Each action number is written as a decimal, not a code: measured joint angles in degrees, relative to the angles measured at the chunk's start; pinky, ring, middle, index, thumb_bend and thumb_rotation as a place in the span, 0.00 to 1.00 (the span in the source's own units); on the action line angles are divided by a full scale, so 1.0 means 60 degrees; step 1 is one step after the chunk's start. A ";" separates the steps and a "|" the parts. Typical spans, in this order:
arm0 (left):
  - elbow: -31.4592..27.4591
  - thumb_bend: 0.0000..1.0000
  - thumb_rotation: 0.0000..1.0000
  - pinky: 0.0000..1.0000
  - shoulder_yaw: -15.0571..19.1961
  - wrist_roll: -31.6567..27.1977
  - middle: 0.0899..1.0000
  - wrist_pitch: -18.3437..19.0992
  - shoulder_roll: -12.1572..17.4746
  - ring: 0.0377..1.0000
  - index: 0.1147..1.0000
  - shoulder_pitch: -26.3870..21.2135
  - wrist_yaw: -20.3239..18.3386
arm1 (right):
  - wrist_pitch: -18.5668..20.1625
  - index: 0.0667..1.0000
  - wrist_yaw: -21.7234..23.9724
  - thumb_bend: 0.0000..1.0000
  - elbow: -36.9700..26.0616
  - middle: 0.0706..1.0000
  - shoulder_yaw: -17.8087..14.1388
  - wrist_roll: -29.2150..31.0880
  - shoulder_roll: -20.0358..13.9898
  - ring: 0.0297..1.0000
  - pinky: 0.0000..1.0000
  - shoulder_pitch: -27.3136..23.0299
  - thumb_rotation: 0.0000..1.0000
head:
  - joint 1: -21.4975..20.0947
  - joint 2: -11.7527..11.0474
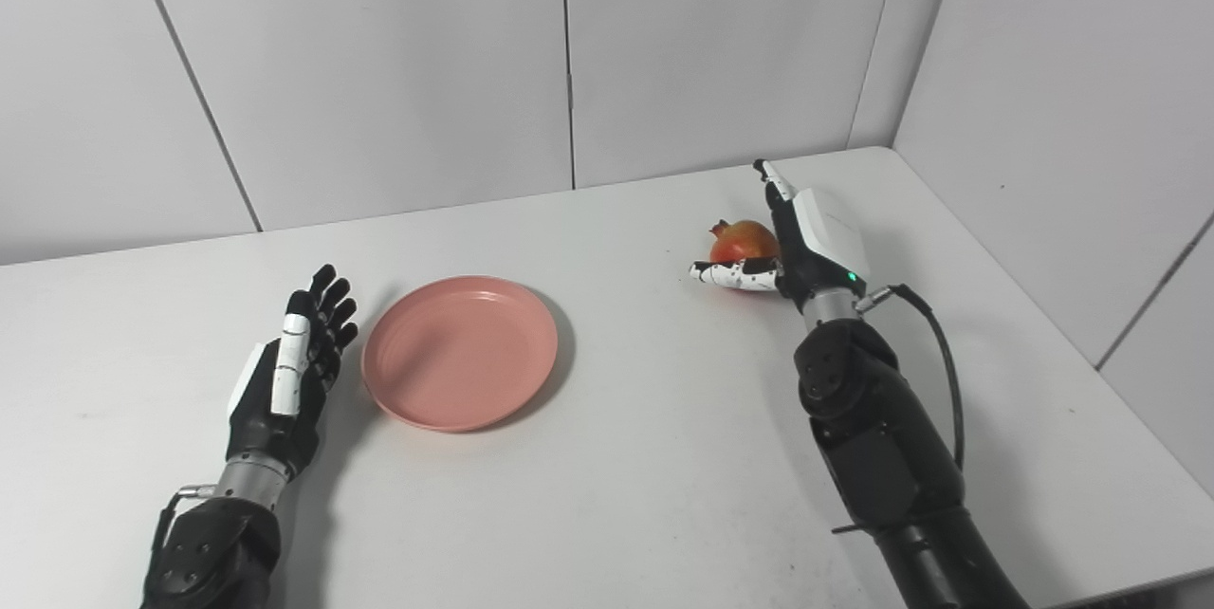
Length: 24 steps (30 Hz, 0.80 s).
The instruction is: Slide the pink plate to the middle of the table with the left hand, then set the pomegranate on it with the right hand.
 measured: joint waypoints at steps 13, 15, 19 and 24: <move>-0.0036 0.75 1.00 1.00 0.0041 -0.0006 1.00 0.0001 -0.0011 1.00 1.00 0.0000 0.0003 | 0.0238 0.74 -0.0323 0.92 0.0118 0.70 0.0105 -0.0350 0.0035 0.61 0.50 0.0000 0.06 | 0.0015 0.0146; -0.0058 0.75 1.00 1.00 0.0040 -0.0005 1.00 0.0001 -0.0025 1.00 1.00 0.0000 0.0006 | 0.0229 0.71 -0.0494 0.91 0.0127 0.67 0.0062 -0.0337 0.0082 0.61 0.51 0.0002 0.02 | 0.0029 0.0161; -0.0095 0.74 1.00 1.00 0.0035 -0.0001 1.00 0.0003 -0.0031 1.00 1.00 0.0000 0.0007 | 0.0228 0.67 -0.0782 0.87 0.0150 0.63 0.0041 -0.0347 0.0107 0.57 0.49 0.0003 0.00 | 0.0015 0.0220; -0.0103 0.75 1.00 1.00 0.0031 0.0000 1.00 0.0003 -0.0038 1.00 1.00 0.0000 0.0007 | 0.0228 0.63 -0.1001 0.86 0.0213 0.59 0.0121 -0.0470 0.0107 0.52 0.46 0.0003 0.00 | 0.0029 0.0249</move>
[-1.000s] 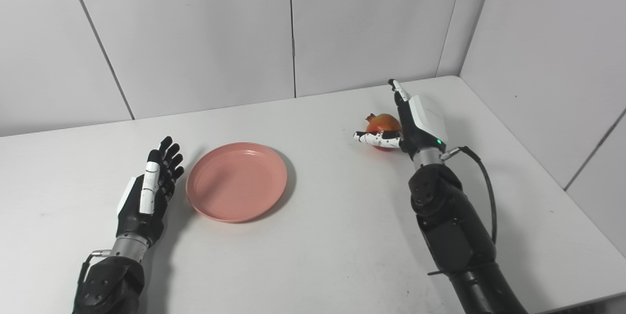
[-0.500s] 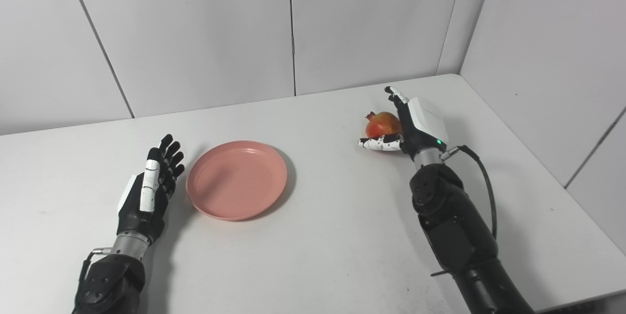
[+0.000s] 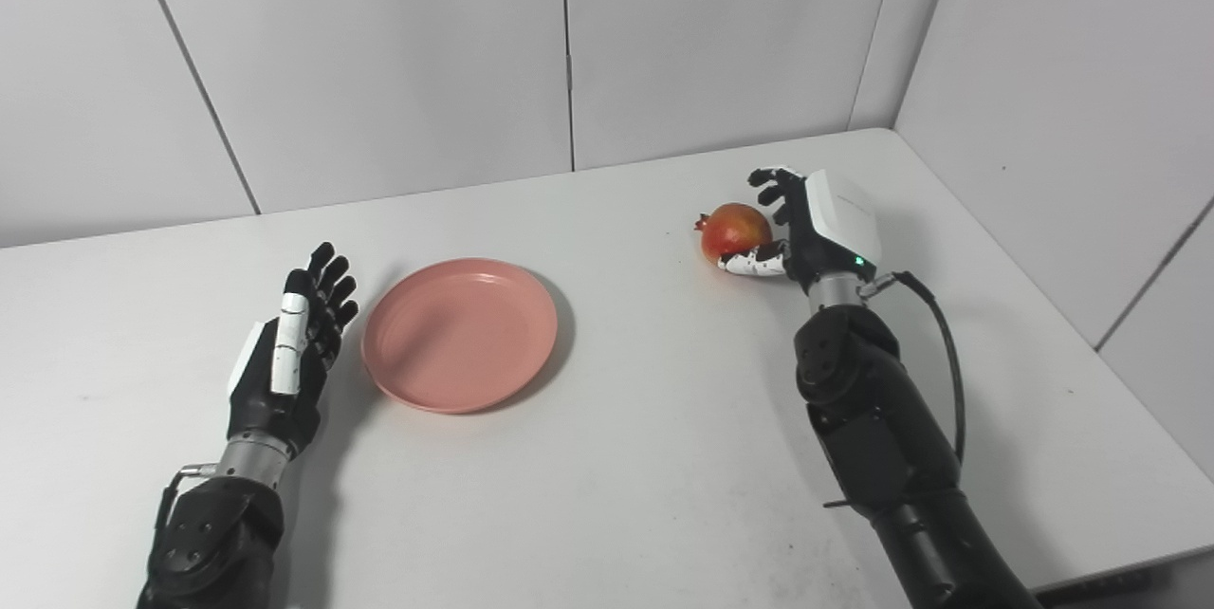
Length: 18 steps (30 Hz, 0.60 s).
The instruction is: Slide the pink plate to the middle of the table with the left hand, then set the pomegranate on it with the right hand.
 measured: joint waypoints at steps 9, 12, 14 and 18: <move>-0.0088 0.74 1.00 1.00 -0.0005 0.0006 1.00 0.0003 -0.0008 1.00 1.00 0.0000 0.0015 | -0.0022 0.51 -0.0585 0.52 0.0170 0.47 0.0193 -0.0492 -0.0021 0.36 0.32 0.0001 0.00 | 0.0029 0.0029; -0.0094 0.74 1.00 1.00 -0.0006 0.0008 1.00 0.0003 -0.0007 1.00 1.00 0.0000 0.0018 | -0.0053 0.51 -0.0846 0.51 0.0306 0.45 0.0238 -0.0597 -0.0026 0.34 0.29 0.0001 0.00 | 0.0029 0.0029; -0.0096 0.74 1.00 1.00 -0.0007 0.0008 1.00 0.0003 -0.0006 1.00 1.00 0.0000 0.0019 | -0.0088 0.51 -0.0930 0.51 0.0343 0.46 0.0242 -0.0608 -0.0026 0.35 0.31 0.0001 0.00 | 0.0029 0.0029; -0.0118 0.74 1.00 1.00 -0.0006 0.0009 1.00 0.0010 -0.0006 1.00 1.00 0.0000 0.0036 | -0.0123 0.50 -0.1087 0.51 0.0347 0.46 0.0242 -0.0605 -0.0026 0.36 0.33 0.0001 0.00 | 0.0015 0.0044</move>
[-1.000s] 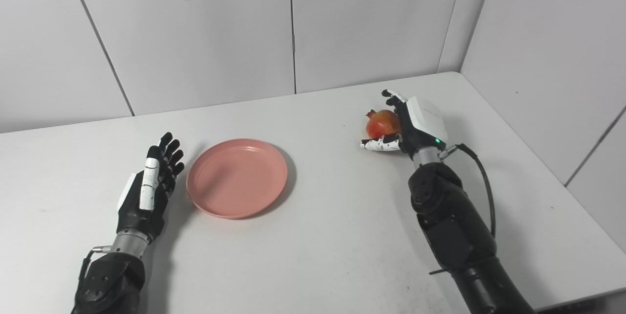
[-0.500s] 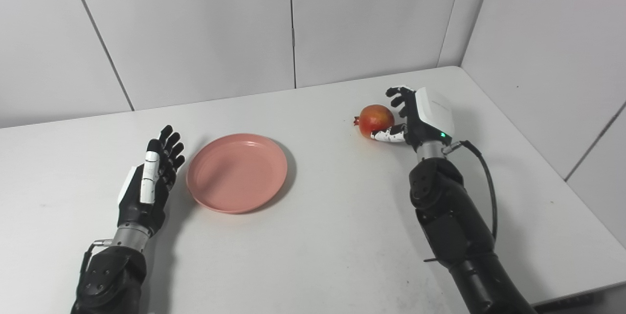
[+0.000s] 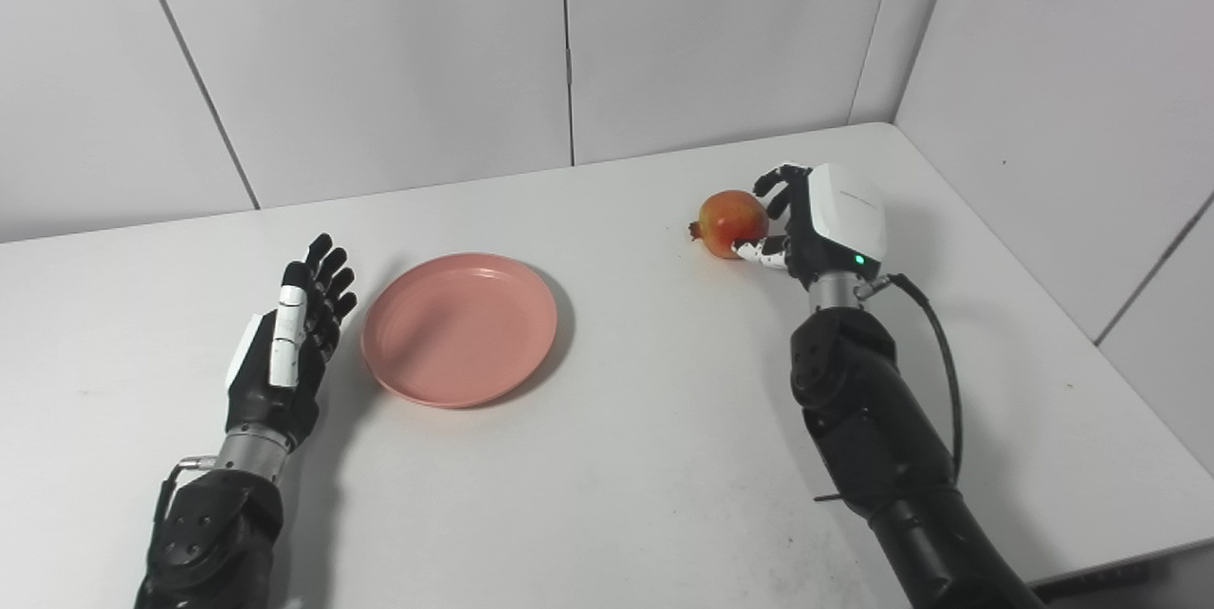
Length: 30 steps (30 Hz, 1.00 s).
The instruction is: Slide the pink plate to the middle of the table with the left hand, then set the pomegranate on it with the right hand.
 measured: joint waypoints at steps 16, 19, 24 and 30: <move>-0.0003 0.74 1.00 1.00 -0.0004 -0.0007 1.00 0.0003 -0.0002 1.00 1.00 -0.0001 -0.0001 | -0.1110 0.78 -0.0918 0.95 0.0638 0.75 -0.0047 0.0429 0.0010 0.72 0.65 -0.0003 0.37 | 0.0000 -0.0015; -0.0003 0.75 1.00 1.00 -0.0007 -0.0007 1.00 0.0003 -0.0001 1.00 1.00 0.0000 -0.0001 | -0.1113 0.88 -0.0854 1.00 0.0710 0.85 -0.0015 0.0534 0.0007 0.82 0.75 -0.0003 0.48 | 0.0015 0.0000; -0.0006 0.74 1.00 1.00 -0.0002 -0.0008 1.00 0.0006 -0.0002 1.00 1.00 -0.0001 -0.0001 | -0.1113 0.95 -0.0434 1.00 0.0707 0.91 0.0103 0.0812 -0.0031 0.90 0.84 -0.0004 0.54 | 0.0029 0.0044; -0.0011 0.74 1.00 1.00 -0.0004 -0.0006 1.00 0.0007 0.0001 1.00 1.00 0.0000 -0.0001 | -0.1090 0.98 0.0232 1.00 0.0651 0.93 0.0226 0.0871 -0.0116 0.93 0.89 -0.0004 0.56 | 0.0044 0.0059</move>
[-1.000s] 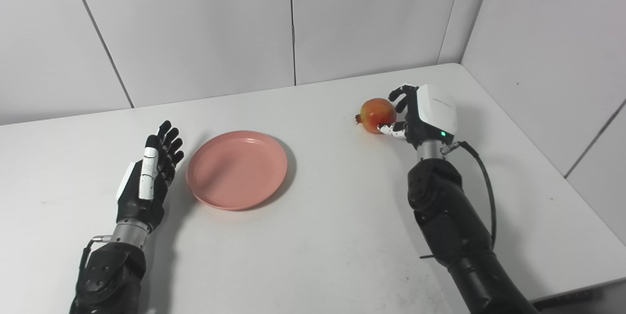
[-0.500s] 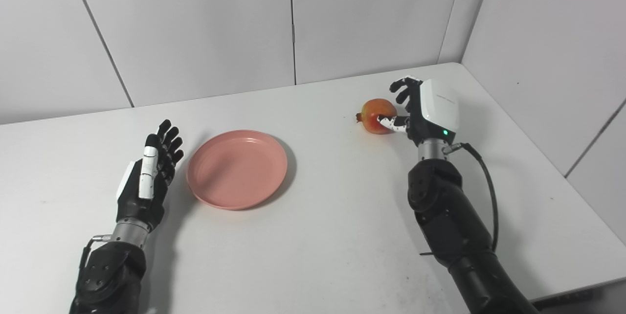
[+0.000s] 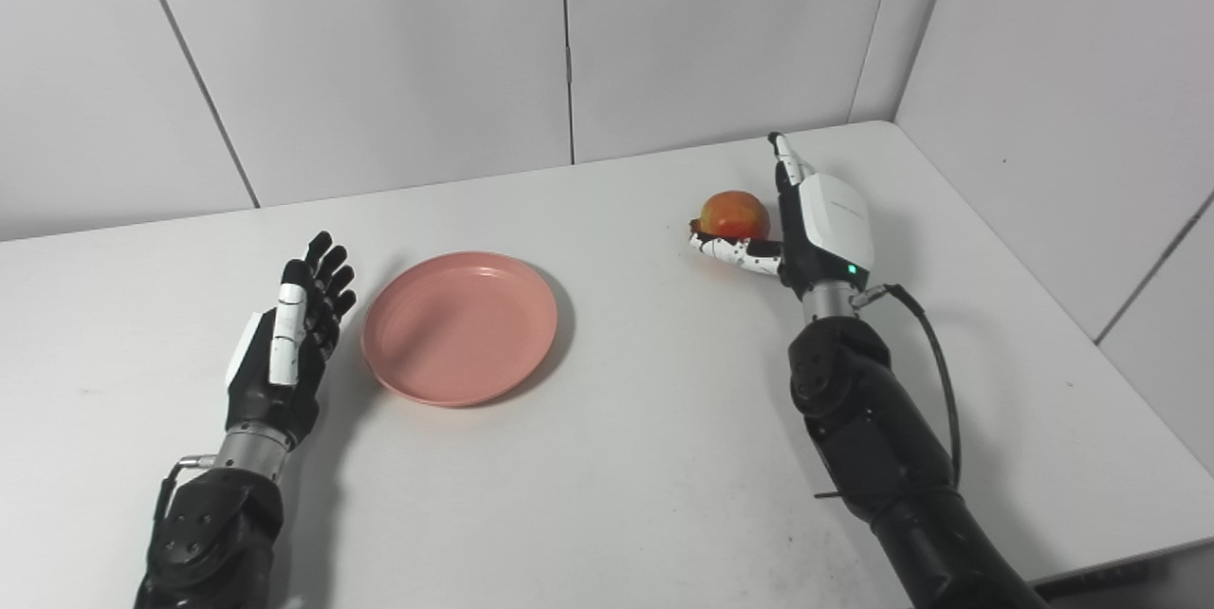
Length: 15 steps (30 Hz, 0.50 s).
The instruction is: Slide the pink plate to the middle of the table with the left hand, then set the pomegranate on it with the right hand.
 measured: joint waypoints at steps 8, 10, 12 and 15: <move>-0.0056 0.74 1.00 1.00 0.0005 -0.0002 1.00 0.0019 -0.0001 1.00 1.00 0.0000 0.0001 | 0.0205 0.95 0.0959 1.00 -0.0181 0.92 0.0054 0.0076 -0.0010 0.90 0.87 -0.0016 0.47 | 0.0044 0.0058; -0.0126 0.73 1.00 0.99 0.0001 -0.0001 1.00 0.0052 -0.0001 1.00 1.00 0.0001 0.0001 | 0.0217 0.93 0.1121 1.00 -0.0161 0.91 0.0073 0.0086 -0.0009 0.89 0.83 -0.0033 0.44 | 0.0044 0.0059; -0.0164 0.74 1.00 0.99 -0.0003 0.0001 1.00 0.0057 0.0000 1.00 1.00 0.0000 0.0001 | 0.0212 0.89 0.1154 0.99 -0.0049 0.88 0.0119 0.0086 -0.0009 0.85 0.77 -0.0096 0.37 | 0.0044 0.0059; -0.0164 0.74 1.00 0.99 -0.0009 0.0002 1.00 0.0074 0.0000 1.00 1.00 0.0003 0.0001 | 0.0211 0.87 0.1160 0.98 0.0051 0.86 0.0150 0.0085 -0.0009 0.83 0.75 -0.0203 0.34 | 0.0044 0.0102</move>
